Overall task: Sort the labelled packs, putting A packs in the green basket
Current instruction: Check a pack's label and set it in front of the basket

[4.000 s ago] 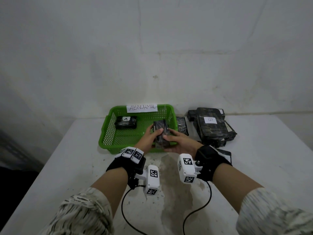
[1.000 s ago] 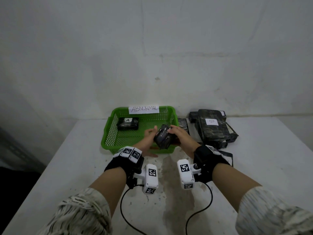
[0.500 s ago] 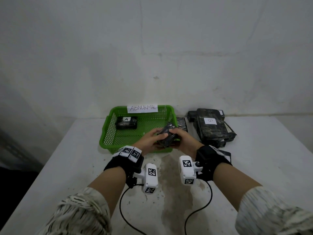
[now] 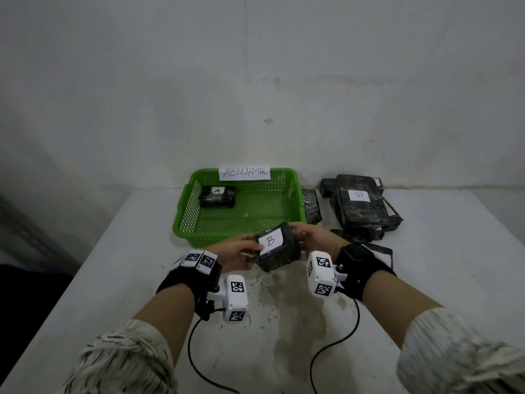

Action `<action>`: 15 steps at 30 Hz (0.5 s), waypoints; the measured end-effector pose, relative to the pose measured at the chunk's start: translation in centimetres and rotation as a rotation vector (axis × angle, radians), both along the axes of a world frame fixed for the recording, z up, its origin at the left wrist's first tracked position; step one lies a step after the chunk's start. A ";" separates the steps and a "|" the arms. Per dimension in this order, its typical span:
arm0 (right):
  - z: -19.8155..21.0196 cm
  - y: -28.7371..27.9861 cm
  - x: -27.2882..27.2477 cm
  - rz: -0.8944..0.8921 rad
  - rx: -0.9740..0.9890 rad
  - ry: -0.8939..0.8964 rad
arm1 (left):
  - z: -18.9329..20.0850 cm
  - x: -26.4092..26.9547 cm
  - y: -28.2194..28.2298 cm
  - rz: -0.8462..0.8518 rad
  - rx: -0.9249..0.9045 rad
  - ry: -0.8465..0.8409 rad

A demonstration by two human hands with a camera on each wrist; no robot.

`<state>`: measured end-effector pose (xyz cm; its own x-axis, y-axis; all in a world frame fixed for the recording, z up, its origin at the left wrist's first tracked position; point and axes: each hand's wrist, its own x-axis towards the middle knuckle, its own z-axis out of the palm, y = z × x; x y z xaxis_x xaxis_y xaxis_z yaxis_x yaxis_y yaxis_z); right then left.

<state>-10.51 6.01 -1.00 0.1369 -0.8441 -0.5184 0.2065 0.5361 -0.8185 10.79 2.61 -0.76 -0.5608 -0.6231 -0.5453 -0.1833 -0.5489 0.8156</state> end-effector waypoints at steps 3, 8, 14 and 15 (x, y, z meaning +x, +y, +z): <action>-1.0 0.2 0.9 0.133 0.159 0.232 | -1.2 1.2 0.7 0.032 0.034 -0.108; -3.7 -0.5 3.0 0.188 0.248 0.275 | -3.1 3.2 0.2 0.214 0.003 -0.292; -4.5 -1.5 5.7 0.125 0.253 0.251 | -4.8 4.6 -0.6 0.314 0.022 -0.295; -4.4 -1.7 5.9 0.116 0.250 0.258 | -4.9 4.7 -0.6 0.317 0.017 -0.289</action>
<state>-4.63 4.36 -5.43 0.0621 -0.6735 -0.7365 -0.0629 0.7339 -0.6764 15.45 1.98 -5.70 -0.1658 -0.7293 -0.6638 -0.2235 -0.6278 0.7456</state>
